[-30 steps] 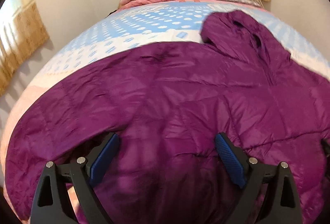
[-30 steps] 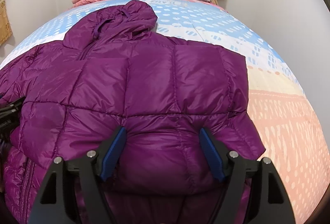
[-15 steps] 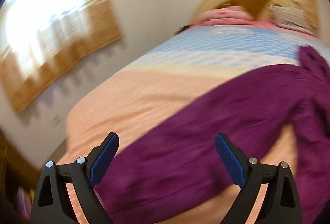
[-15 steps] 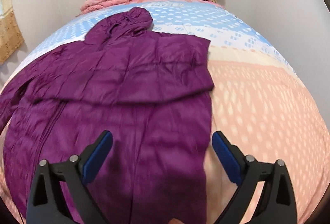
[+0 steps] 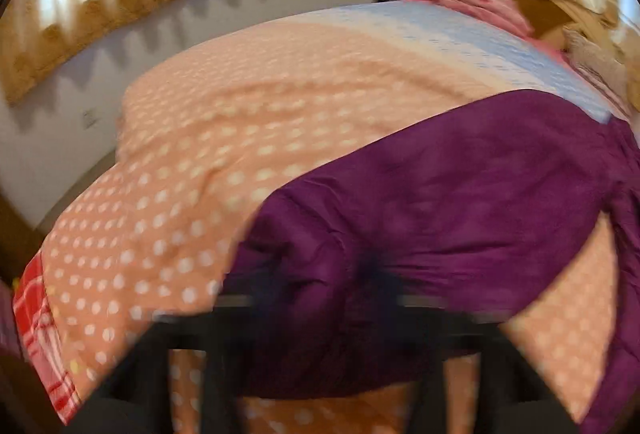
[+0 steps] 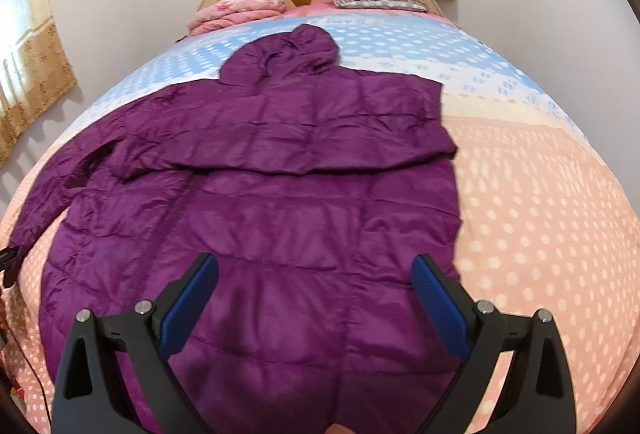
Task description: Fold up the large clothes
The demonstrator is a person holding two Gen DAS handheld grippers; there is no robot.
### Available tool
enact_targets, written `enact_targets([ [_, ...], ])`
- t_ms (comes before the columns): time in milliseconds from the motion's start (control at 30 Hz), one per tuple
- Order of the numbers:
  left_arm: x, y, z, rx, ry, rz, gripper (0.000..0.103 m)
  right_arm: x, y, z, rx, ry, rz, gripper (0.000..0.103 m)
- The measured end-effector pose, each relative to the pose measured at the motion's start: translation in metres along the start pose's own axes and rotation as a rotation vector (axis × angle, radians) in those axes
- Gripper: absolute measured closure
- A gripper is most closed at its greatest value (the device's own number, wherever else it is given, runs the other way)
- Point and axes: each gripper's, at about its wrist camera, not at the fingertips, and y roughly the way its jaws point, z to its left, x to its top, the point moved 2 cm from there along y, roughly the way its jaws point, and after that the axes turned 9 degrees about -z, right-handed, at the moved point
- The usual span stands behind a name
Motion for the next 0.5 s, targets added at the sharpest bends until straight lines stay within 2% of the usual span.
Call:
enact_targets([
  [67,0.013,-0.02,-0.009,-0.01,0.041,-0.058,0.097,0.001,-0.003,-0.002,-0.005,-0.003,-0.01,0.004],
  [233,0.069,-0.08,-0.042,-0.063,0.124,-0.236,0.098,0.003,-0.005,-0.023,-0.045,0.053,-0.031,0.004],
  [333,0.096,-0.098,-0.069,-0.104,0.15,-0.275,0.098,0.003,-0.006,-0.039,-0.07,0.113,-0.042,0.004],
  [500,0.112,-0.12,-0.131,-0.193,0.218,-0.321,0.099,0.001,-0.012,-0.059,-0.09,0.147,-0.06,0.004],
])
